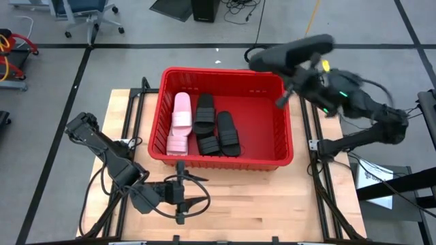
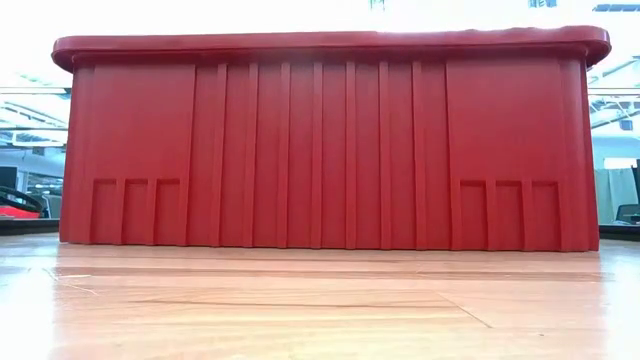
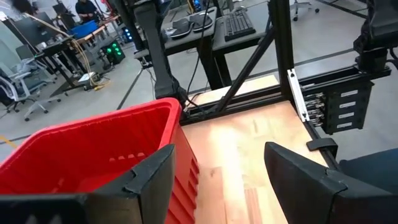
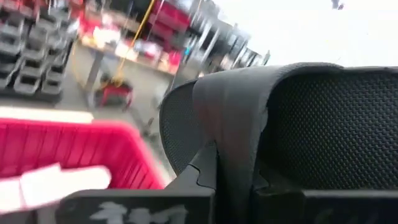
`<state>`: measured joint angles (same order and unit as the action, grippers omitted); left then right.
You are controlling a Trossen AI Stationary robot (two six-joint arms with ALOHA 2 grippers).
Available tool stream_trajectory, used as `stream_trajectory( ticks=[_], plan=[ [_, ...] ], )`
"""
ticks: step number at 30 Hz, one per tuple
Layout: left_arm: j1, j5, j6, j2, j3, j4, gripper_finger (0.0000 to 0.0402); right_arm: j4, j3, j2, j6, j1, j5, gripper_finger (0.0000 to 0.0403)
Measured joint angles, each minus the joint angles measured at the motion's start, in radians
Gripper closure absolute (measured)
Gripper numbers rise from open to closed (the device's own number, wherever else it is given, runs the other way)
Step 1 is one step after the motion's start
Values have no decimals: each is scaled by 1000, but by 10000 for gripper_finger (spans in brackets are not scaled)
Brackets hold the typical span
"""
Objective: Pick and place slides into bin
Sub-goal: Put the black slide into the red bin
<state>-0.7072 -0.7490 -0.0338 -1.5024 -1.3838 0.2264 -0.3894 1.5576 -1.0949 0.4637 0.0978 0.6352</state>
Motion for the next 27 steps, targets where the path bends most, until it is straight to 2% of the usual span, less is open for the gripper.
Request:
stream_trajectory(
  ticks=[2, 7, 13, 15, 20, 27],
  plan=[
    [1, 0, 2, 0, 0, 0, 153, -114, 59, -64, -99, 116, -147, 399],
    [1, -7, -21, 0, 0, 0, 153, -367, 223, -259, -266, 383, -632, 399],
    [5, -88, -65, 13, 0, 2, 153, -551, 354, -490, -253, 544, -1209, 399],
    [9, -109, -82, 31, 0, 2, 153, -549, 371, -555, -238, 566, -1349, 399],
    [35, -116, -93, 98, 0, 14, 153, -558, 377, -695, -178, 590, -1577, 399],
    [97, -117, -140, 233, 0, 96, 153, -590, 377, -805, -52, 581, -1607, 399]
  ],
)
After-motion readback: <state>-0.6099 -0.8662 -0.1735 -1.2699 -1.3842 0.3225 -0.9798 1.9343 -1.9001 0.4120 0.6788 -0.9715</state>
